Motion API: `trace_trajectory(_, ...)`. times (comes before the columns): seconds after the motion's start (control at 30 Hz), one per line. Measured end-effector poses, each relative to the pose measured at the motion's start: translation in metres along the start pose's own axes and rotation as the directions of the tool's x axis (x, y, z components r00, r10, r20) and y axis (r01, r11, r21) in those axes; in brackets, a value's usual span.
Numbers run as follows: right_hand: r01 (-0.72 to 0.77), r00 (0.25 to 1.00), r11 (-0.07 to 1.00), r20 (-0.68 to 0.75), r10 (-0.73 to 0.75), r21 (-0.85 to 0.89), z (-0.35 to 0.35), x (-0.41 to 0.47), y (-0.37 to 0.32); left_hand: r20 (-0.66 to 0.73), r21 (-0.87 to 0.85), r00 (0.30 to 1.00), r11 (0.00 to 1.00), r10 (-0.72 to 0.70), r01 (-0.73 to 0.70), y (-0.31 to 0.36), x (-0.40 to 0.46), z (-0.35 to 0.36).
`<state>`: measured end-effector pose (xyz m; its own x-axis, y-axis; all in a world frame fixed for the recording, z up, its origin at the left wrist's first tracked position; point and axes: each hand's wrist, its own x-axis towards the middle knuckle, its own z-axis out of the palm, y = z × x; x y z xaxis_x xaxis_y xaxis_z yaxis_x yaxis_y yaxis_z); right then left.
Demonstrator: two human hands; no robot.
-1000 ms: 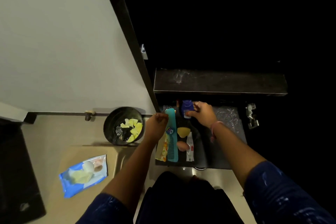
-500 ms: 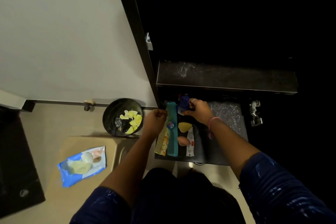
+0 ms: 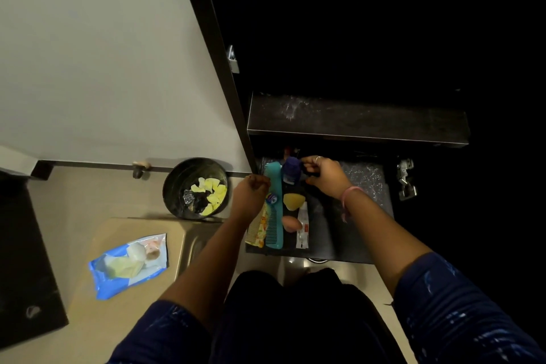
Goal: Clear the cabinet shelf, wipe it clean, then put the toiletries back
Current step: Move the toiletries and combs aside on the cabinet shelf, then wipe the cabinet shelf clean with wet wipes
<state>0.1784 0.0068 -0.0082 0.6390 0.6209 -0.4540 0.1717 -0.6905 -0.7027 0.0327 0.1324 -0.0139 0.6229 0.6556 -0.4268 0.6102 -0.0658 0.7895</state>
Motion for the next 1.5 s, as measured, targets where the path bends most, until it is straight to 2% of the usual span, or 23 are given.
trace_trajectory(0.2,0.021,0.979,0.998,-0.202,-0.008,0.062,-0.007,-0.012,0.005,-0.017,-0.042,1.0,0.999,0.005,-0.006,-0.005,-0.012,0.001)
trace_trajectory(0.43,0.087,0.854,0.978,-0.52,0.026,0.191,-0.021,-0.041,-0.009,-0.053,-0.073,0.998,0.997,-0.021,0.017,-0.02,-0.029,-0.001)
trace_trajectory(0.67,0.294,0.802,0.925,-0.588,-0.104,0.239,0.006,-0.085,-0.064,-0.023,-0.164,0.998,0.985,-0.06,0.056,-0.041,-0.041,-0.032)
trace_trajectory(0.9,0.353,0.836,0.893,-0.522,-0.168,0.278,0.101,-0.106,-0.132,-0.052,-0.134,0.997,0.99,-0.049,0.042,-0.085,-0.056,-0.108)
trace_trajectory(1.0,0.338,0.85,0.899,-0.501,-0.165,0.278,0.154,-0.107,-0.154,-0.016,-0.095,0.998,0.994,-0.054,0.052,-0.115,-0.062,-0.148)
trace_trajectory(1.1,0.282,0.895,0.901,-0.43,-0.123,0.329,0.213,-0.103,-0.173,-0.009,-0.008,0.997,0.997,-0.077,0.077,-0.154,-0.066,-0.192)
trace_trajectory(1.2,0.199,0.943,0.904,-0.325,-0.071,0.379,0.273,-0.093,-0.182,-0.016,0.057,0.989,0.988,-0.144,0.144,-0.199,-0.068,-0.23)
trace_trajectory(1.3,0.099,0.982,0.939,-0.184,-0.039,0.33,0.335,-0.075,-0.185,-0.049,0.134,0.969,0.96,-0.242,0.246,-0.238,-0.069,-0.27)
trace_trajectory(1.4,-0.038,0.998,0.984,0.048,0.03,0.176,0.391,-0.056,-0.179,-0.029,0.204,0.944,0.923,-0.329,0.327,-0.275,-0.065,-0.299)
trace_trajectory(1.5,-0.171,0.966,0.985,0.202,0.16,0.039,0.43,-0.047,-0.166,-0.004,0.242,0.927,0.899,-0.375,0.365,-0.299,-0.055,-0.31)
